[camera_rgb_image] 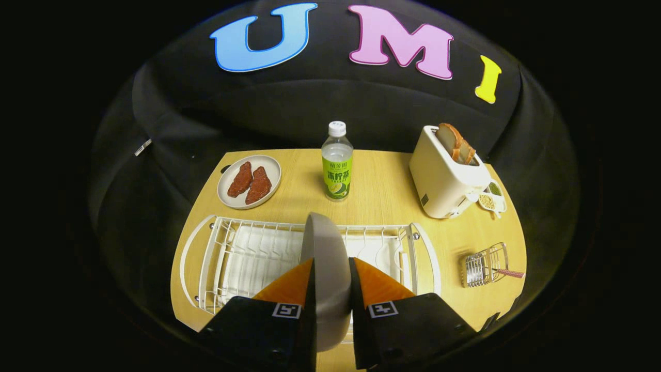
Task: Take the plate from the dish rack, then take the spoon from the basket and place it into the plate.
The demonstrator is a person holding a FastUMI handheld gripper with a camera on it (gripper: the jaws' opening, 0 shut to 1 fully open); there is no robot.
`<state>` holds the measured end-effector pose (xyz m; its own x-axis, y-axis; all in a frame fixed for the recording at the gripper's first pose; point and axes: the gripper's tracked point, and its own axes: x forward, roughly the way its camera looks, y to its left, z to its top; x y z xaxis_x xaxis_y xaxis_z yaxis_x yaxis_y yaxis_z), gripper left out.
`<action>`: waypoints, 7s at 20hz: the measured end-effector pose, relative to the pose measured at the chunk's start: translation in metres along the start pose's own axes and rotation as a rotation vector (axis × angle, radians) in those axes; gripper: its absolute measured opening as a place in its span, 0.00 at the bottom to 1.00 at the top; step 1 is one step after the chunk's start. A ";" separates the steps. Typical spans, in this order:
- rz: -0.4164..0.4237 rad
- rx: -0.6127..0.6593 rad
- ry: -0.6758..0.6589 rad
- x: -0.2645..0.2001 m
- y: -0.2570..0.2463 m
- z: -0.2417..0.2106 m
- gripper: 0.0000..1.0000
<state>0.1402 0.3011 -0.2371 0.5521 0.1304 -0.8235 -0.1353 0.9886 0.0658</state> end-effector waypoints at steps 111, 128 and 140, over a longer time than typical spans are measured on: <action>0.370 -0.208 -0.627 -0.098 -0.350 -0.047 0.15; 0.666 -0.329 -0.511 -0.123 -0.225 -0.148 0.15; 0.643 -0.321 -0.430 -0.081 -0.219 -0.180 0.16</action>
<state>-0.0227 0.0601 -0.2862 0.5440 0.7431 -0.3897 -0.7228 0.6509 0.2321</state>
